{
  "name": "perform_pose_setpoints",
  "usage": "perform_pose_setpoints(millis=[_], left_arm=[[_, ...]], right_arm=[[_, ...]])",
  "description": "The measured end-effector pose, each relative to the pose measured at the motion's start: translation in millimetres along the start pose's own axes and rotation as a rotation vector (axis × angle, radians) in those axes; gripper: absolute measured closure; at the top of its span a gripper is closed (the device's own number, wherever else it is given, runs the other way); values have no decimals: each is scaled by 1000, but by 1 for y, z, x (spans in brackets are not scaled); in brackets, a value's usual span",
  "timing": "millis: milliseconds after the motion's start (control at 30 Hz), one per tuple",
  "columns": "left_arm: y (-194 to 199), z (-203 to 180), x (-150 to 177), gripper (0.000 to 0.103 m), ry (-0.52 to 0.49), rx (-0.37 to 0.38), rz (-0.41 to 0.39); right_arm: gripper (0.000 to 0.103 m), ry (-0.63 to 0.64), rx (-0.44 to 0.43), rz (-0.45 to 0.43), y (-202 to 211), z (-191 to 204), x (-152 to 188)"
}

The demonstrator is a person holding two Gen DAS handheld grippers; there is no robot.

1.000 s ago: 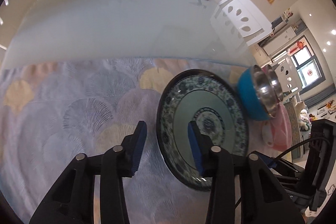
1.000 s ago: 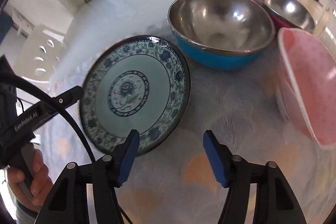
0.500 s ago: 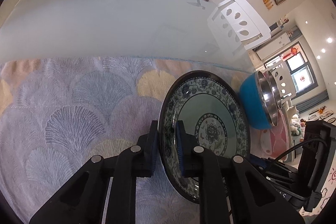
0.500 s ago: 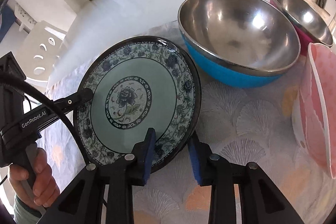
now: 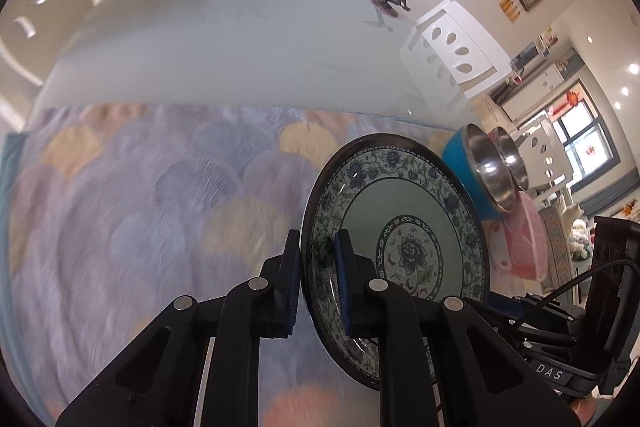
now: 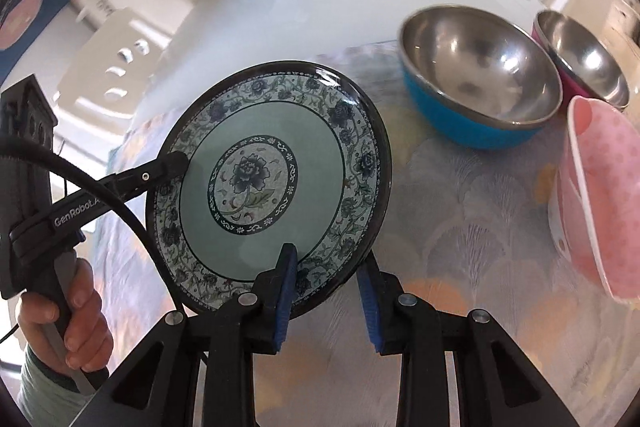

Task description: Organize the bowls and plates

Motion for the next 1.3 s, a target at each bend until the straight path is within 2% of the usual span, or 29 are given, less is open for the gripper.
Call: perform_pose_setpoints(millis=[233,567,700,1000,1167,1300], left_arm=[[46,-20,25,90,23,-35,-43],[115,-66,56,90,31,-84,-151],[141,-84,74,90,62,-106,-193],[189,-111,145,90,156,-151,-238],[199,-114,195,90,237,-188,-219],[199,-109,239,89,331,-190,-206]], right_arm=[[73,45,-35,-14,39,9,29],[73,77,-86,-49,100,8,61],[73,124,-112,-74,125,11,81],[73,227,-162,-82,161,16,126],[73,297,-177,-37,160,22,157],[73,344,-193,19,150,27,183]])
Point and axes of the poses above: each gripper's, at about its wrist camera, not at the fingertips, and y roughly against the way its jaws point, z to its left, x to its underside, the point moved 2 cm from there along -y, roughly the way its jaws point, and after that the axes turned 11 degrees about -y, right-handed, at the moved point
